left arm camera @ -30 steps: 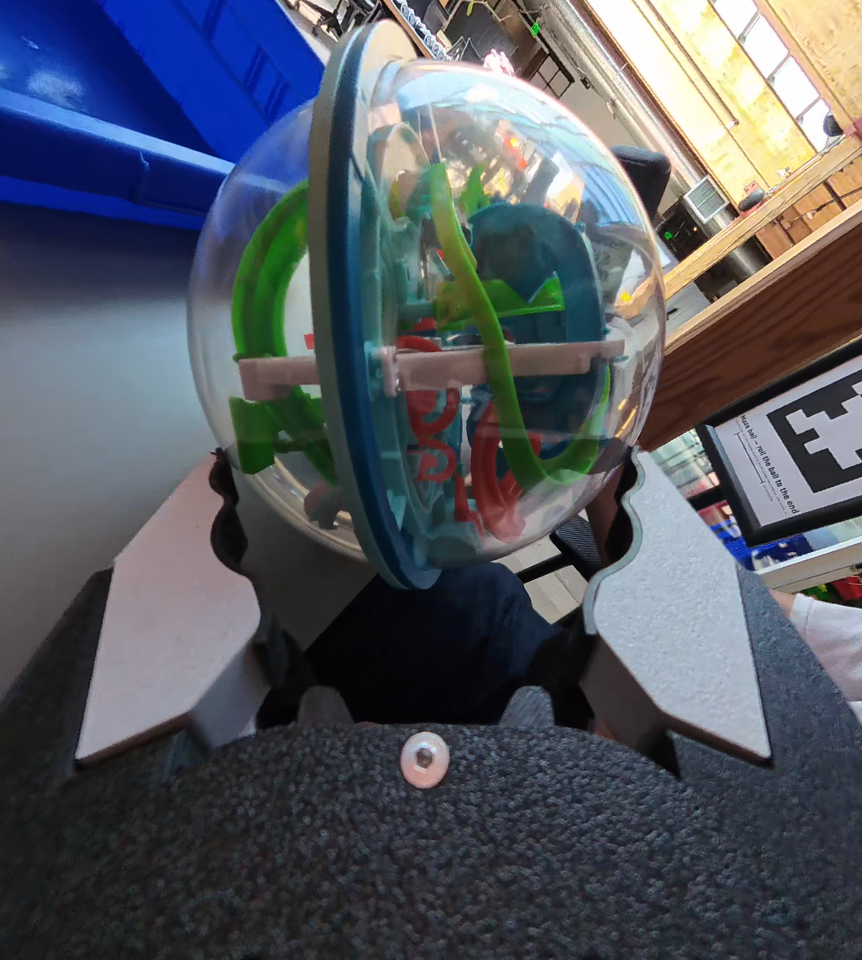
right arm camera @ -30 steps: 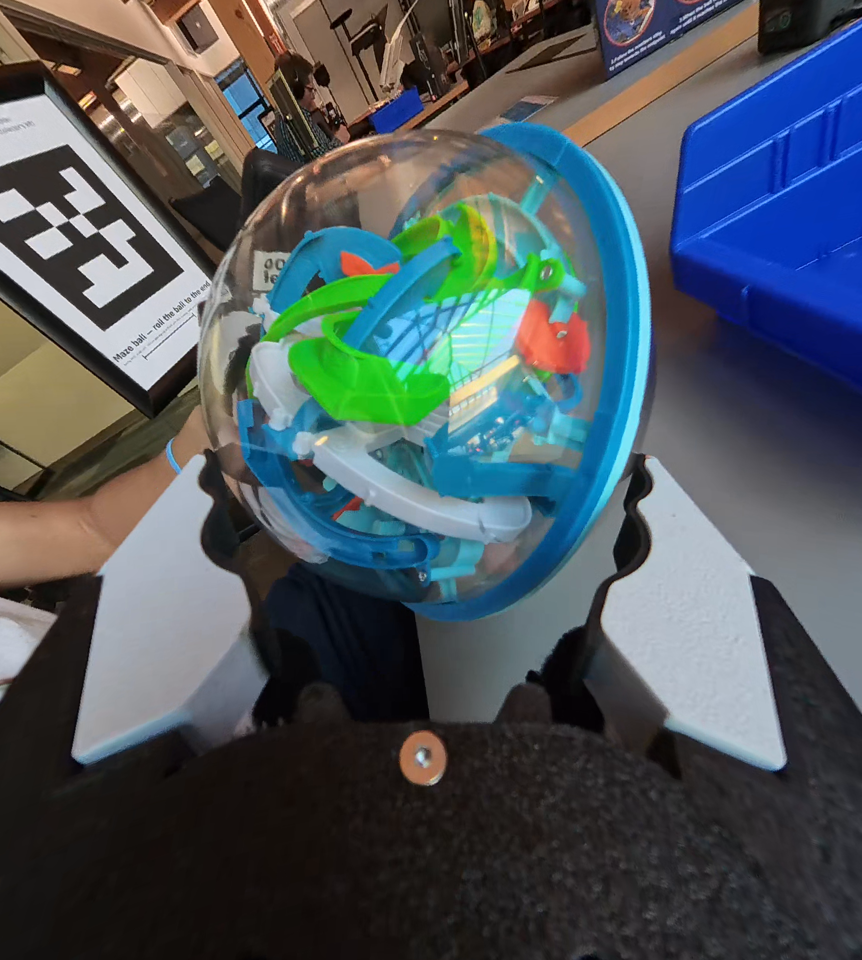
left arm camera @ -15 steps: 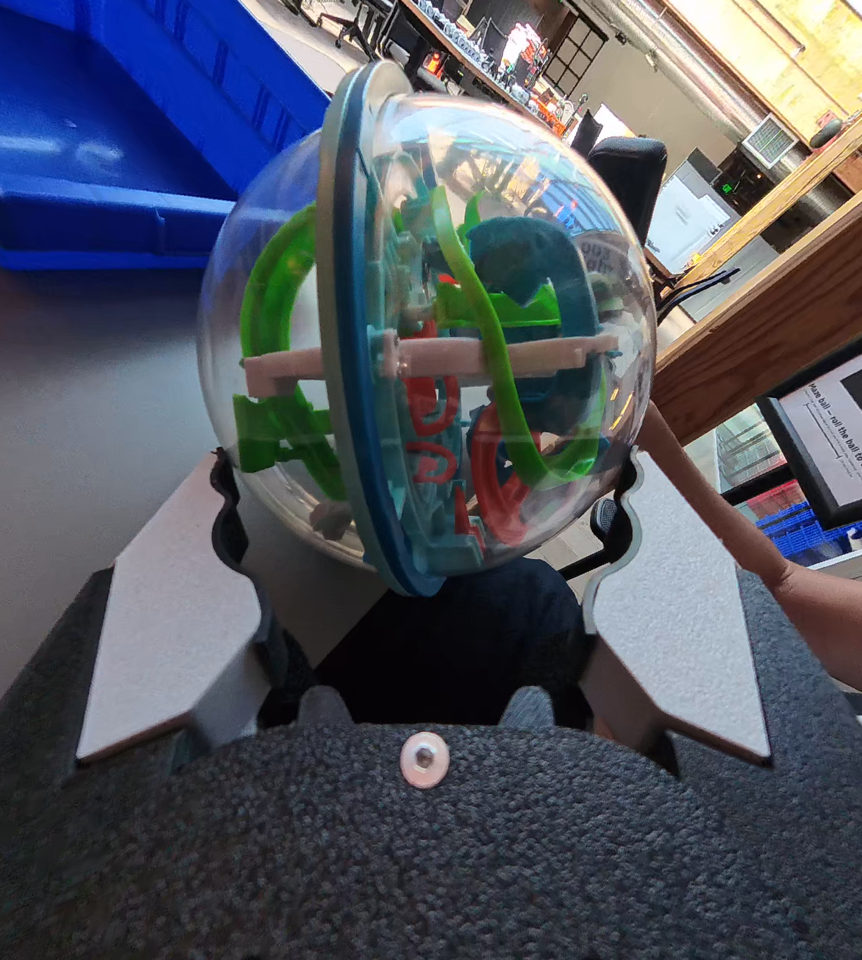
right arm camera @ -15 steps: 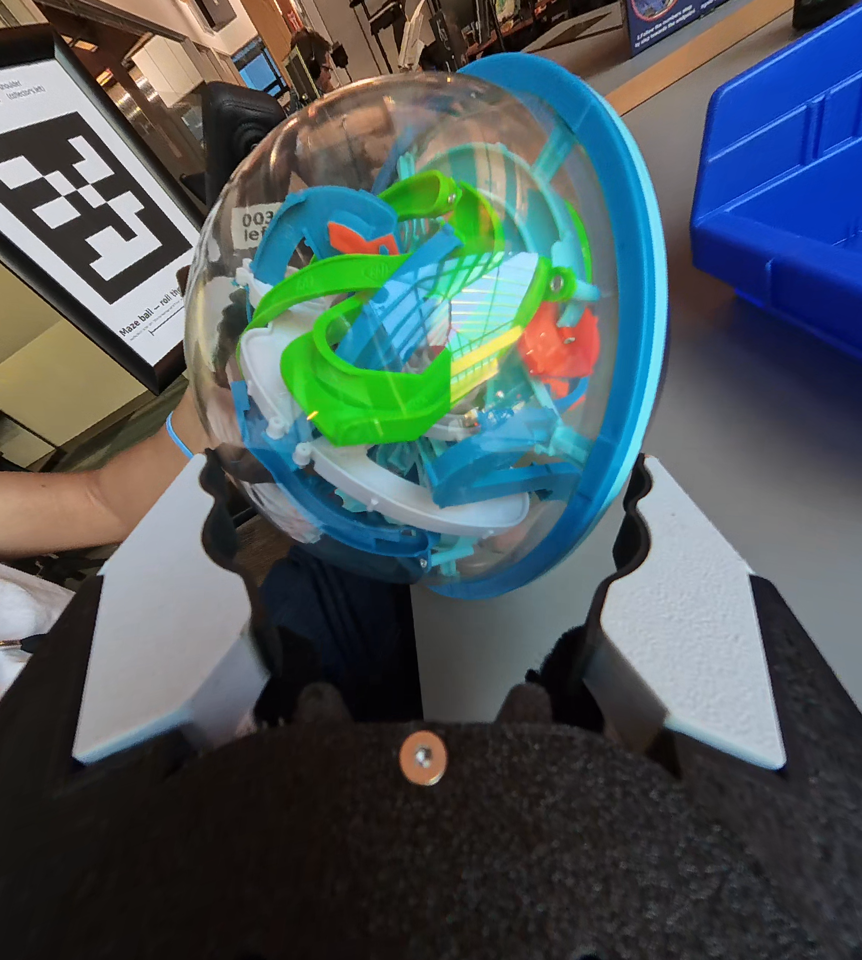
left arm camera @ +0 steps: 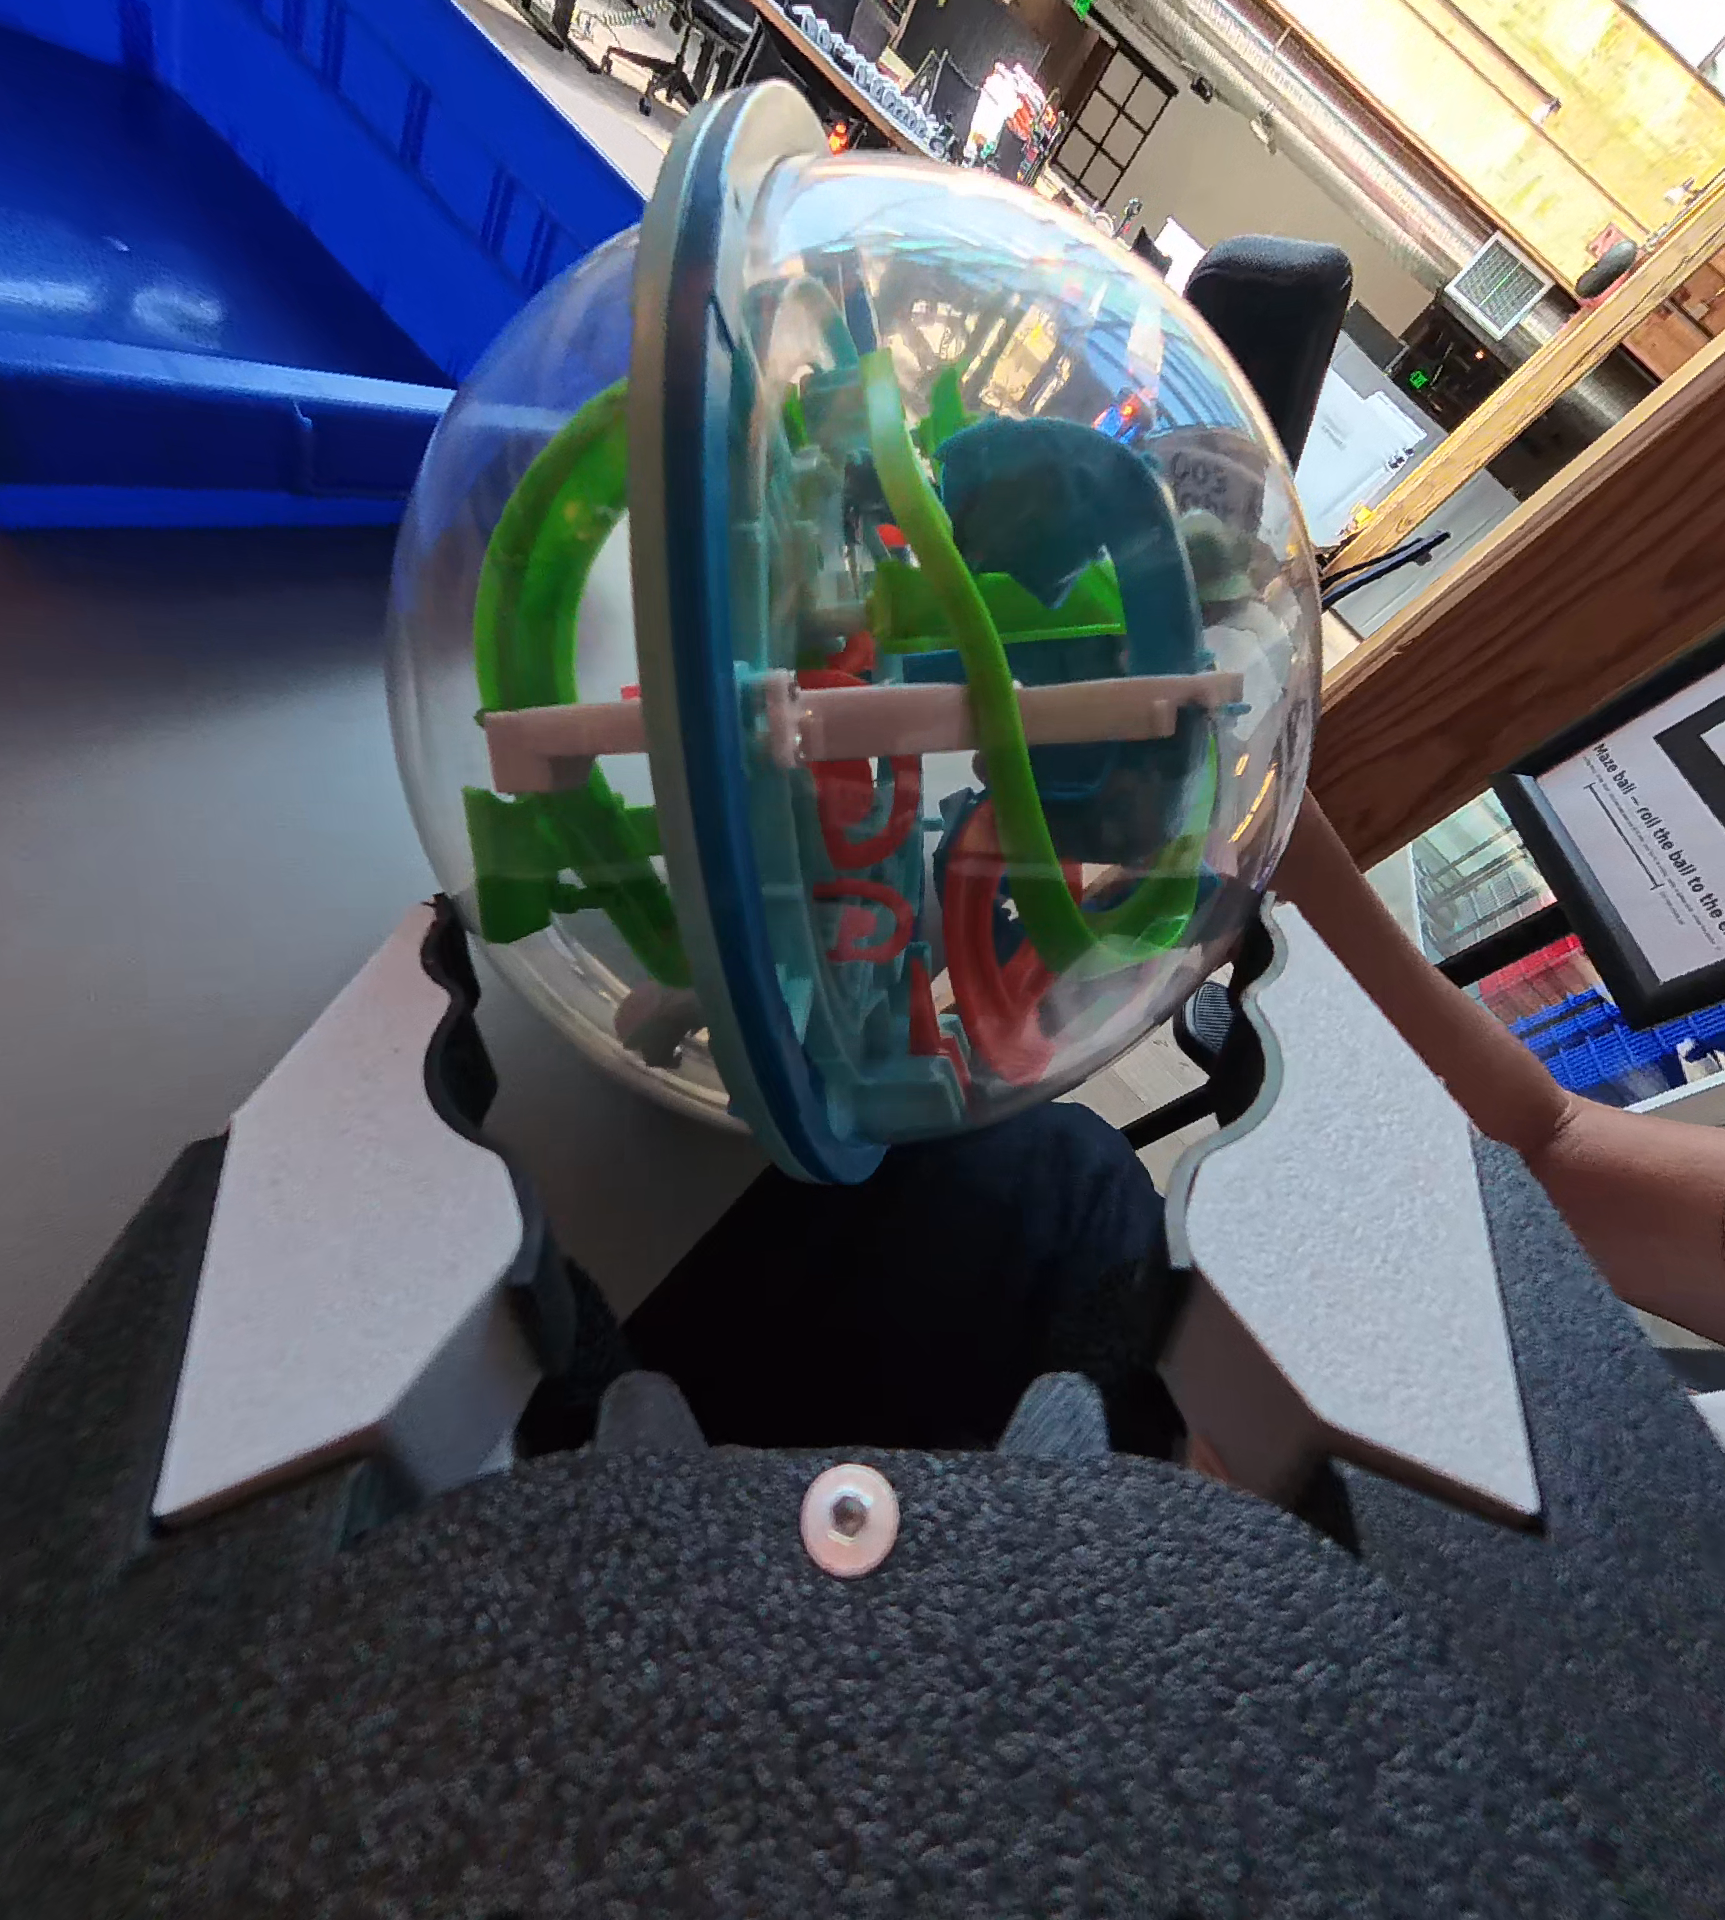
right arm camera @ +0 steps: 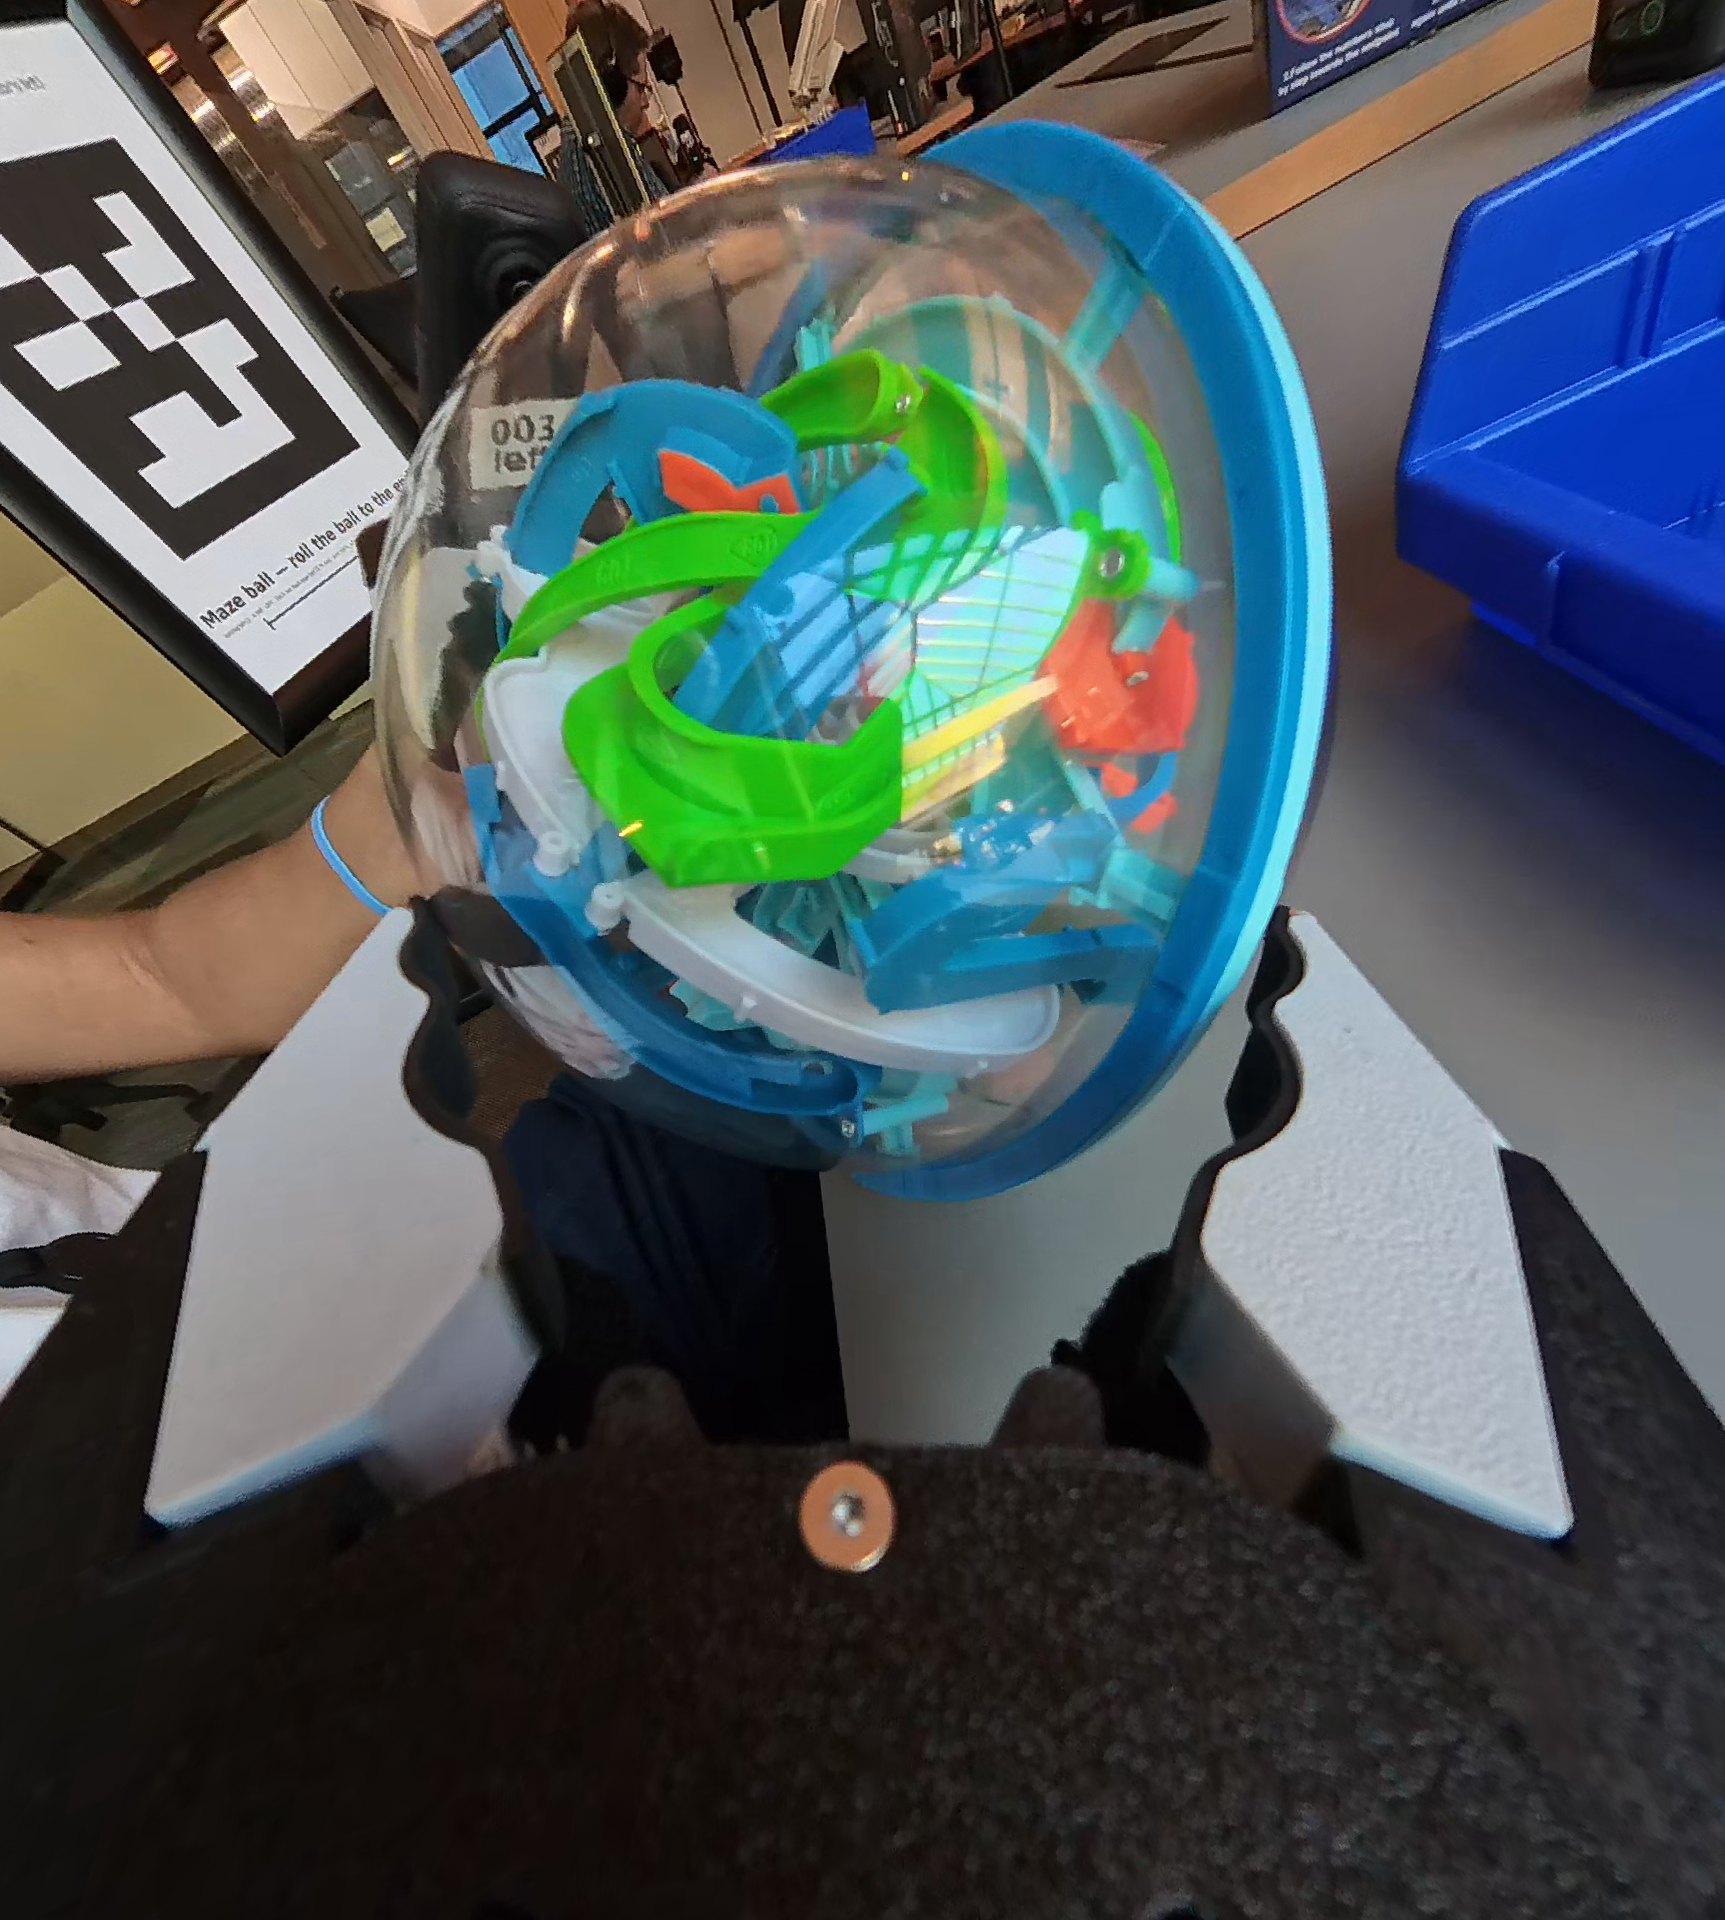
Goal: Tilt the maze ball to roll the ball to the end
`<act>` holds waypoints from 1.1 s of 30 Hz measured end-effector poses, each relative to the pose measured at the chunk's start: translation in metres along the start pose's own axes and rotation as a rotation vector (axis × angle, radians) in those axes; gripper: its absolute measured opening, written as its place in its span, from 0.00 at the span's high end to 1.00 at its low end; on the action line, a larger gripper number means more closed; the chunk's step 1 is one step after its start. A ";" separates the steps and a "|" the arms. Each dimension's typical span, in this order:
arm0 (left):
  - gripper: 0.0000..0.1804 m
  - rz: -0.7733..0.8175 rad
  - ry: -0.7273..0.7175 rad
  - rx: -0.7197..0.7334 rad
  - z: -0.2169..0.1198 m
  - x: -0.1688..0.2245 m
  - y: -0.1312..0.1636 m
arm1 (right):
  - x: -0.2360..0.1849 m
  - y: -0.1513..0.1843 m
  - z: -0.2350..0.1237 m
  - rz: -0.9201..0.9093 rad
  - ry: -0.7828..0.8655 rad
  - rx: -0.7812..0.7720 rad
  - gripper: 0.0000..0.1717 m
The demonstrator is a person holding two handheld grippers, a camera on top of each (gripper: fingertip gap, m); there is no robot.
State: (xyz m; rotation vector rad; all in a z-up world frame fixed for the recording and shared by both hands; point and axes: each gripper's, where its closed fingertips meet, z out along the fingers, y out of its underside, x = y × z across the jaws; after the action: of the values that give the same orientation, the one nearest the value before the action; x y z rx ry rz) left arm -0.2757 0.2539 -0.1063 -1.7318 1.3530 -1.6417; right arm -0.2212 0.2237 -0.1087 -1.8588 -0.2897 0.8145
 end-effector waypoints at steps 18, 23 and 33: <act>0.23 0.008 0.021 0.011 -0.004 0.001 0.005 | -0.003 -0.001 0.002 -0.038 0.012 0.007 0.15; 0.23 -0.007 0.054 0.018 -0.008 -0.002 0.008 | -0.005 -0.007 -0.001 0.001 -0.015 0.051 0.18; 0.23 0.001 0.112 -0.001 -0.010 -0.007 0.006 | 0.002 -0.012 -0.017 0.049 -0.005 0.068 0.17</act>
State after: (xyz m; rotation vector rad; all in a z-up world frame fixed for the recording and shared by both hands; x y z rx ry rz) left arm -0.2858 0.2599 -0.1122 -1.6615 1.4048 -1.7610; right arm -0.2070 0.2177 -0.0945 -1.8068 -0.2173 0.8522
